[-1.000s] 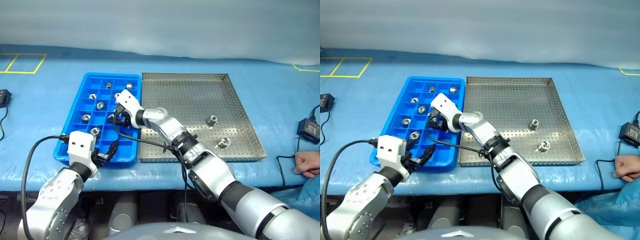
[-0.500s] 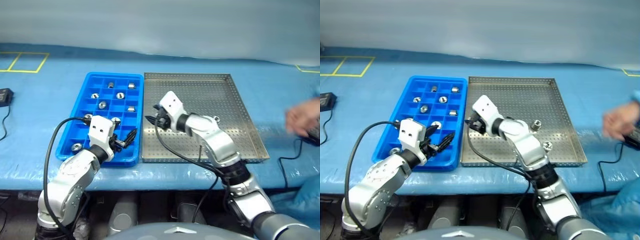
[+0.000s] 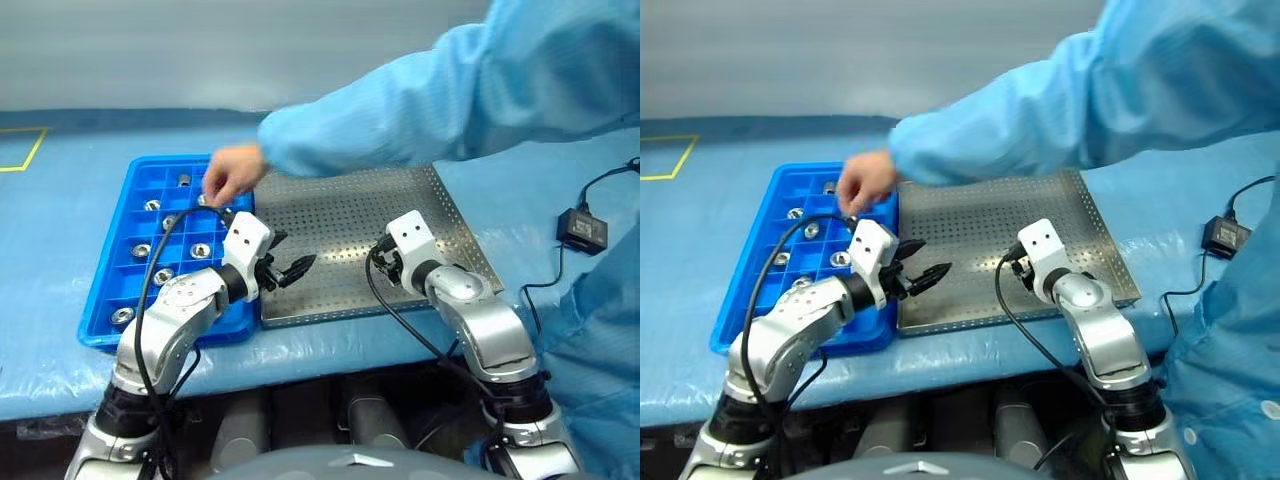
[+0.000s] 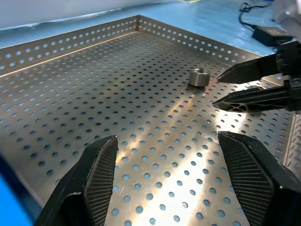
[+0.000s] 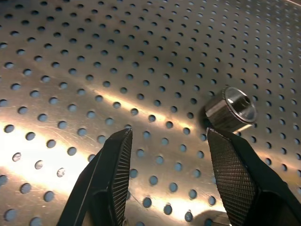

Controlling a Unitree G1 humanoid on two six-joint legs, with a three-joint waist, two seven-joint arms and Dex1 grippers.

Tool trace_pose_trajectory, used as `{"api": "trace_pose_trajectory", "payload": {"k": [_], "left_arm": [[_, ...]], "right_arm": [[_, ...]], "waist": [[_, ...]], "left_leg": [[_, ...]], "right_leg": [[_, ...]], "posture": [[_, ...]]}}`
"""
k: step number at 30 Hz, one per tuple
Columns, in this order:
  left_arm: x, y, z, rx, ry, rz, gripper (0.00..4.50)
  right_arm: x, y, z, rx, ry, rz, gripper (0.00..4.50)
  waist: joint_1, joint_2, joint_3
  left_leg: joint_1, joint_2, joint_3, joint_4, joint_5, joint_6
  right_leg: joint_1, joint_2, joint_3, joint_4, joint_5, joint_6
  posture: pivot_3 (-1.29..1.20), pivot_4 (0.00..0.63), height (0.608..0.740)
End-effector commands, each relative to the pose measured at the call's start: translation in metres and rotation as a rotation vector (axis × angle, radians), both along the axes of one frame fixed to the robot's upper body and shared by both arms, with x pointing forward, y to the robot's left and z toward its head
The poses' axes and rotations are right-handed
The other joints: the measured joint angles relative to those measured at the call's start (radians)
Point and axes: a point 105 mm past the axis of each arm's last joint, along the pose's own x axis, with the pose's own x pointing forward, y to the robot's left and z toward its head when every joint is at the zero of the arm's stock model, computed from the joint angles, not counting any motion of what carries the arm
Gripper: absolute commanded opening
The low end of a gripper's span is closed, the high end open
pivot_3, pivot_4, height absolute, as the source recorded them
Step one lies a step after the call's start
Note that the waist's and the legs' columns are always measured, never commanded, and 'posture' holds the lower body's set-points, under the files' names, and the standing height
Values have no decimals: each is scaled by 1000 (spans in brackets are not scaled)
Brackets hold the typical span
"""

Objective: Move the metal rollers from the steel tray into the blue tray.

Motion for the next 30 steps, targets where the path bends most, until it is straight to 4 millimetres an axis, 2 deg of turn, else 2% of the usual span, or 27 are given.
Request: {"api": "trace_pose_trajectory", "payload": {"k": [1,11,20,30], "left_arm": [[-2,-8,4,17,-33,-57,3729],[-5,-11,0,5,-25,-63,3729],[-7,-9,0,9,-24,-72,3729],[-7,-6,1,21,-28,-66,3729]], "right_arm": [[2,-14,5,-7,-47,-100,2652],[-4,-45,1,-19,-35,-262,2652],[-8,-43,-8,122,38,-289,2652],[-14,-54,-19,146,101,-357,2652]], "waist": [[-5,0,0],[-26,0,0],[-31,0,0],[-30,0,0]], "left_leg": [[0,0,0,0,0,0],[1,0,0,4,0,0],[1,0,-1,6,0,0],[1,0,-1,6,0,0]], "right_leg": [[0,0,0,0,0,0],[-1,0,1,6,0,0],[-1,0,2,9,0,0],[-1,0,2,8,0,0]], "posture": [[-112,150,740],[-115,150,740],[-112,150,740],[-105,150,740]]}}
